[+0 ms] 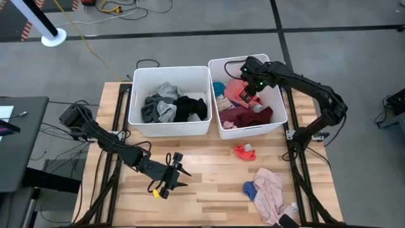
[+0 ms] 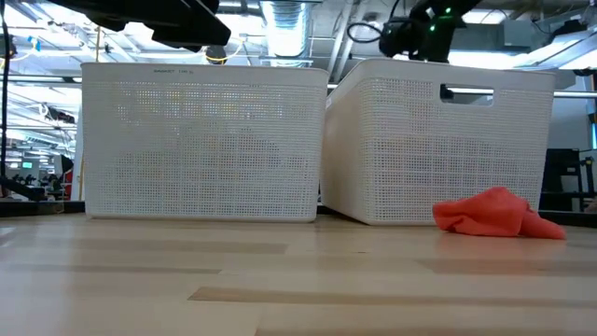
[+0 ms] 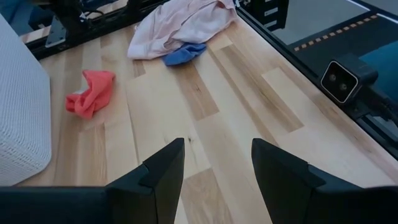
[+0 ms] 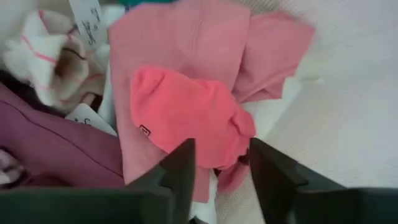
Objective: Sort clothes
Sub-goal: Put the pink sock into the right white laundry organizer
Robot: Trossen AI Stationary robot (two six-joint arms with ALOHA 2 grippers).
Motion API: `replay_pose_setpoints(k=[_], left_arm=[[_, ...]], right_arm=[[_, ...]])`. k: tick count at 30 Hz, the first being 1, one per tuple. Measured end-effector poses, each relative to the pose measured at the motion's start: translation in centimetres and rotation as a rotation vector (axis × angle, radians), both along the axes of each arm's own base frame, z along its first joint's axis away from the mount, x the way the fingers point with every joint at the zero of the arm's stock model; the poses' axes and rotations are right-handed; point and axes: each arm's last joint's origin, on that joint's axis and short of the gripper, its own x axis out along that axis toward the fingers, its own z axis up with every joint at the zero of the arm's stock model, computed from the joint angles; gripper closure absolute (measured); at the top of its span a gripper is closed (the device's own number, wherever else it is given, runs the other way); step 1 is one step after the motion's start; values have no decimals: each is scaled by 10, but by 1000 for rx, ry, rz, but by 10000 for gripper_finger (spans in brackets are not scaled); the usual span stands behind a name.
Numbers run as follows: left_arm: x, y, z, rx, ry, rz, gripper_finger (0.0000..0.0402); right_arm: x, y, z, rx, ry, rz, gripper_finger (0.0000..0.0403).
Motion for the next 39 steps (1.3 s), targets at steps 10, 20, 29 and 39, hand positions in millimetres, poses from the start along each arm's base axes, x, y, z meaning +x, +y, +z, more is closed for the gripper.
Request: replay_pose_setpoints(k=[10, 20, 29, 39], left_arm=[[0, 0, 0, 5, -1, -2, 219], [0, 0, 0, 24, -5, -11, 219], [1, 2, 0, 44, -9, -13, 219], [2, 3, 0, 45, -7, -9, 219]], right_arm=[[-23, 40, 50, -125, -183, 47, 164], [-45, 116, 92, -159, -425, 213, 170], [-45, 189, 98, -41, -521, 514, 171], [-32, 256, 80, 77, -433, 685, 171]])
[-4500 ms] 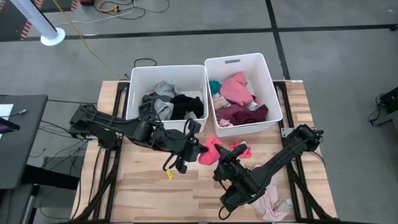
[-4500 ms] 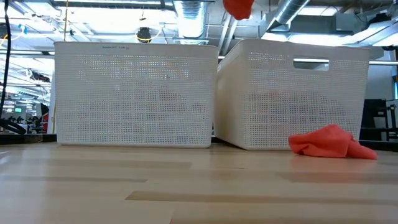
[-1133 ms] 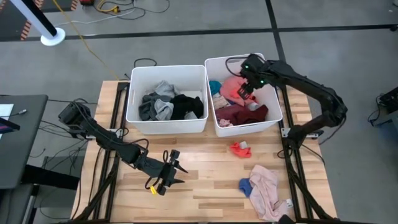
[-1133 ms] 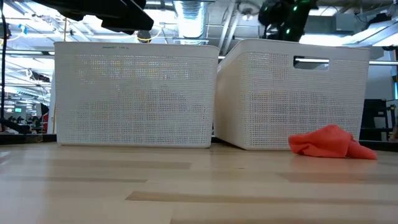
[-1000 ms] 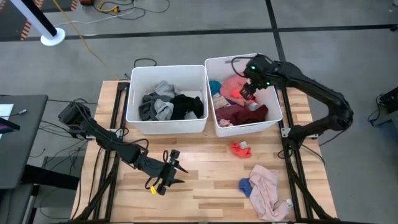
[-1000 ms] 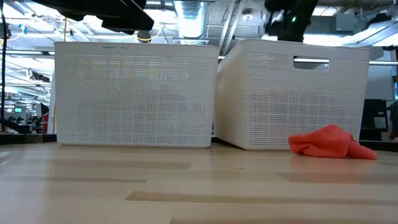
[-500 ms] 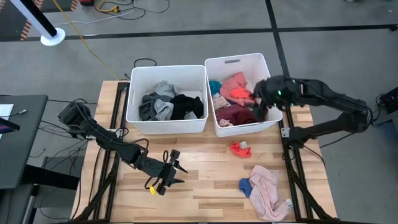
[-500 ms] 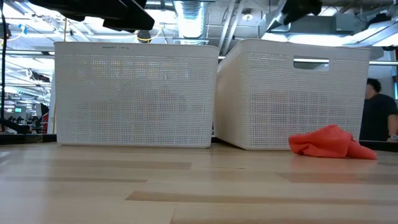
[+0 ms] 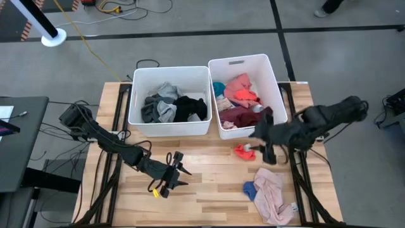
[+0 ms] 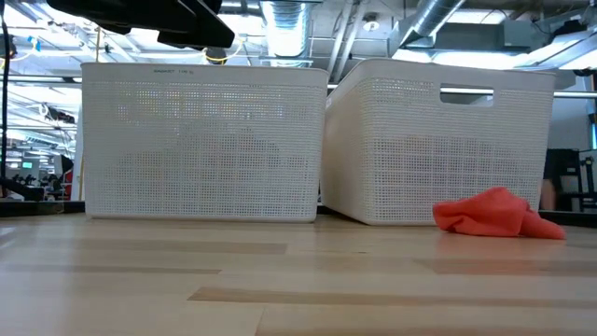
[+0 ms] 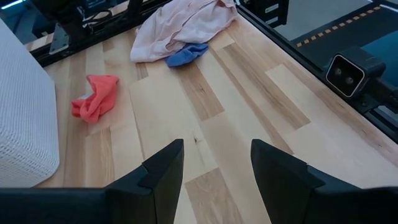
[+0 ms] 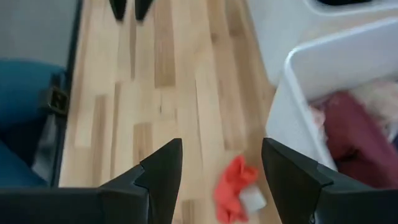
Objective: Sort clothes
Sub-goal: Put the pink sock into the right white laundry organizer
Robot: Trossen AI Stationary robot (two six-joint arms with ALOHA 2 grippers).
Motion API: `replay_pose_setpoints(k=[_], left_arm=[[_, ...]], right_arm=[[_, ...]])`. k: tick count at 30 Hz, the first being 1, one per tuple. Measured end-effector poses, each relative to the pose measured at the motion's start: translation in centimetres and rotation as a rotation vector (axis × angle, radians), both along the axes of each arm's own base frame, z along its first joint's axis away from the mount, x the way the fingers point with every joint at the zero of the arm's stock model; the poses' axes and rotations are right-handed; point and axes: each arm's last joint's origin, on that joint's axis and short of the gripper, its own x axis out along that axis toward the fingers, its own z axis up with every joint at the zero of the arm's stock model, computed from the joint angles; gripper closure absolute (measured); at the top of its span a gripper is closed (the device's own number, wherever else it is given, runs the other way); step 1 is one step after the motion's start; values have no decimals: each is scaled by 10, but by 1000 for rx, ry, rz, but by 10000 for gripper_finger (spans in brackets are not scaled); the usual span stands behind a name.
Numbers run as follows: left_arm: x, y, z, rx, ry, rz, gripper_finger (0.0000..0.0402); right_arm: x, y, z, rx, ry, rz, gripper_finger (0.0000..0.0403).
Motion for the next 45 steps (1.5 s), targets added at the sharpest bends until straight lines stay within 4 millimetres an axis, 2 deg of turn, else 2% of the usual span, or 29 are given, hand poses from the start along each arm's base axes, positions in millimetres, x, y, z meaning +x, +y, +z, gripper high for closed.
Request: replay_pose_setpoints(k=[4, 11, 16, 21, 27, 32, 36, 45], left_arm=[[0, 0, 0, 0, 0, 0, 219], [0, 0, 0, 13, -4, -6, 219], [2, 4, 0, 16, -5, 8, 219], [5, 10, 0, 16, -4, 28, 219], [8, 15, 0, 12, -4, 49, 219], [11, 17, -1, 5, -10, 62, 219], [15, 17, -4, 0, -18, 67, 219], [29, 15, -24, 1, -15, 79, 219]], right_arm=[[4, 18, -25, -24, 102, -22, 171], [2, 38, -91, -67, 224, -110, 171], [-3, 49, -133, -49, 190, -148, 171], [-11, 52, -163, -64, 136, -203, 171], [-17, 48, -193, -60, 107, -255, 171], [-20, 43, -210, -96, 31, -328, 171], [-20, 42, -224, -121, 46, -380, 171], [-5, 51, -258, -163, 83, -410, 173]])
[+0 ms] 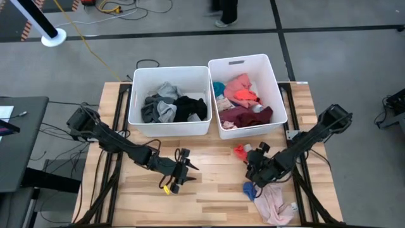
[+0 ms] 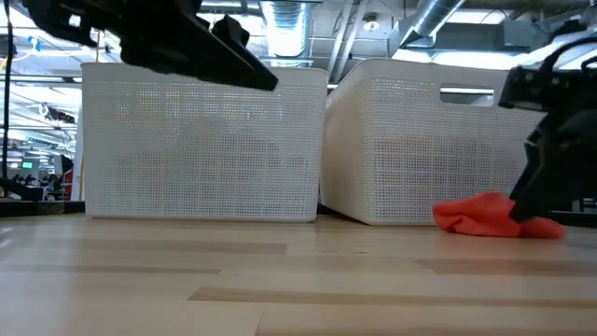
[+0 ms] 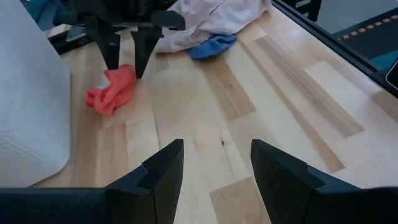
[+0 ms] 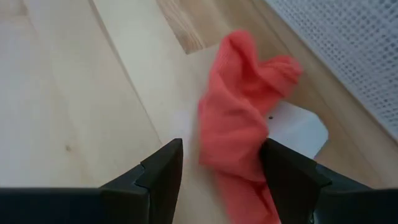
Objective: Sort clothes
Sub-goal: Put the pink sock into the right white laundry organizer
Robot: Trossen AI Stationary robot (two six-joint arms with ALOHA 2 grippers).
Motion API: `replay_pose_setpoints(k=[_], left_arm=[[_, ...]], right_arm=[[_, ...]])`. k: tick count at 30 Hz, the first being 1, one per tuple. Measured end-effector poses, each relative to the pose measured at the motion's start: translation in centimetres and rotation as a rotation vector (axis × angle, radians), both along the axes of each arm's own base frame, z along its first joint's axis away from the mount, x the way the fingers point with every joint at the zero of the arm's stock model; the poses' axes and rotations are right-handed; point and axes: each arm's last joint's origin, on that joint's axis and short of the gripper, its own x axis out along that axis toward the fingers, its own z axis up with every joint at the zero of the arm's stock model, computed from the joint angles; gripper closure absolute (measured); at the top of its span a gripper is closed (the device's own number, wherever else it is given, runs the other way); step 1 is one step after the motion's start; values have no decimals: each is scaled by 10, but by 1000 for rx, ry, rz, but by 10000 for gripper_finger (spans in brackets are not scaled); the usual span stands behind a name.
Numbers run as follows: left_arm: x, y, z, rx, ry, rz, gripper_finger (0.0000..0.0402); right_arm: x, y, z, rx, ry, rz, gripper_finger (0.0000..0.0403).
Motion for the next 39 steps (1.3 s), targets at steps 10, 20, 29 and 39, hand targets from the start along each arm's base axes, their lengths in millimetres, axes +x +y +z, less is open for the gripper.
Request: replay_pose_setpoints(k=[10, 20, 29, 39], left_arm=[[8, 7, -7, -12, -8, 31, 219], [13, 14, -2, -37, -59, 58, 219], [19, 18, 9, -74, -169, 56, 219], [20, 15, 15, -99, -228, -40, 181]], right_arm=[[10, 4, -25, -62, -8, -59, 300], [32, 21, -10, -70, -59, 30, 384], [66, 45, 30, -157, -195, 191, 390], [85, 52, 57, -229, -258, 247, 391]])
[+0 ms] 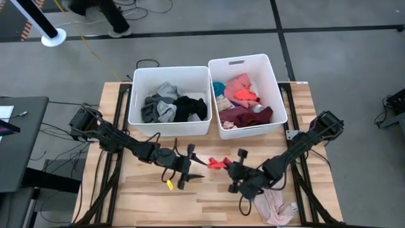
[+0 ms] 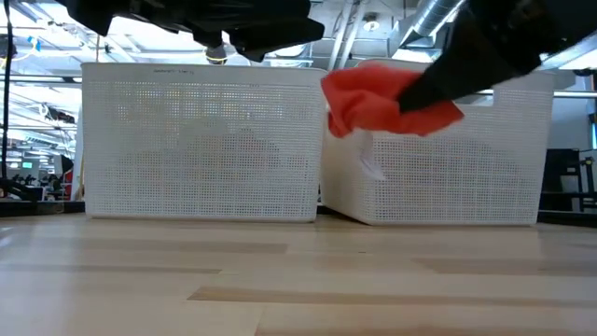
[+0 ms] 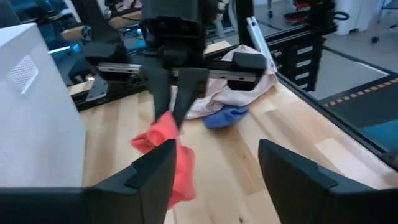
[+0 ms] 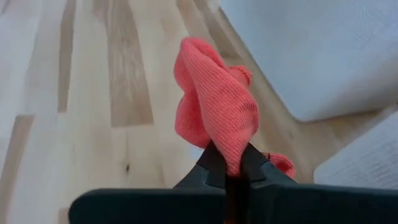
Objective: Sort clothes
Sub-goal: Put the pink sock into the right white laundry organizer
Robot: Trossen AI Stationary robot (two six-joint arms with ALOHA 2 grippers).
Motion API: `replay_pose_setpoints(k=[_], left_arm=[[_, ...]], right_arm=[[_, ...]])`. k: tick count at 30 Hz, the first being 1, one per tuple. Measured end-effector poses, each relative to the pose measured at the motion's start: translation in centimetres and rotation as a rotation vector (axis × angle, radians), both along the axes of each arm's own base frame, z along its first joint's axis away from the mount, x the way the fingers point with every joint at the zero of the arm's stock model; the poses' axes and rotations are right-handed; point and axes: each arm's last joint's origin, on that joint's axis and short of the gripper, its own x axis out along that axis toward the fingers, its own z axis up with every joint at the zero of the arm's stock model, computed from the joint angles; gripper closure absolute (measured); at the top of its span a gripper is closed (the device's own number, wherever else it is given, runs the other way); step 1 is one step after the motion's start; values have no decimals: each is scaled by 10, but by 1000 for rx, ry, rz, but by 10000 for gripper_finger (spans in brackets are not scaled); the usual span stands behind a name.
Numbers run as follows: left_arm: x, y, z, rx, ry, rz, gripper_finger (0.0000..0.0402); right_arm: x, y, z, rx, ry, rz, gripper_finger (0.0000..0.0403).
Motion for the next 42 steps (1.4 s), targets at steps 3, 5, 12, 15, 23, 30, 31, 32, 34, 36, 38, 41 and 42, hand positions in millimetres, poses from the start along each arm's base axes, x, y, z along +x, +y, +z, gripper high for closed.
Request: replay_pose_setpoints(k=[3, 5, 12, 15, 23, 30, 31, 32, 34, 36, 38, 41, 42], left_arm=[[0, -1, 0, -20, 0, -38, 161], [0, -1, 1, -31, -7, -31, 152], [4, 6, 4, -31, -14, 80, 146], [4, 8, 4, -5, -20, 155, 146], [5, 10, 4, 33, -27, 160, 182], [5, 10, 3, 84, -19, 140, 302], [5, 10, 3, 89, -18, 126, 319], [5, 10, 3, 92, -20, 115, 336], [5, 9, 3, 104, -29, 101, 373], [5, 9, 5, 115, -44, 92, 391], [7, 9, 8, 135, -52, 87, 393], [11, 7, 16, 166, -59, 81, 396], [12, 7, 18, 181, -58, 78, 397]], right_arm=[[4, -1, 4, -21, -22, 4, 392], [8, -2, 7, -26, -46, 11, 392], [19, -3, 17, -60, -124, 50, 392], [21, -2, 20, -57, -145, 72, 392], [22, 0, 22, -45, -166, 84, 390], [23, 0, 23, -44, -175, 87, 388], [23, 0, 23, -44, -175, 86, 388], [23, 0, 23, -44, -175, 86, 388], [23, 0, 23, -43, -176, 87, 388], [23, 1, 23, -43, -176, 90, 385], [21, 3, 23, -42, -177, 96, 379], [20, 5, 23, -39, -180, 99, 360], [19, 6, 24, -41, -182, 97, 352]])
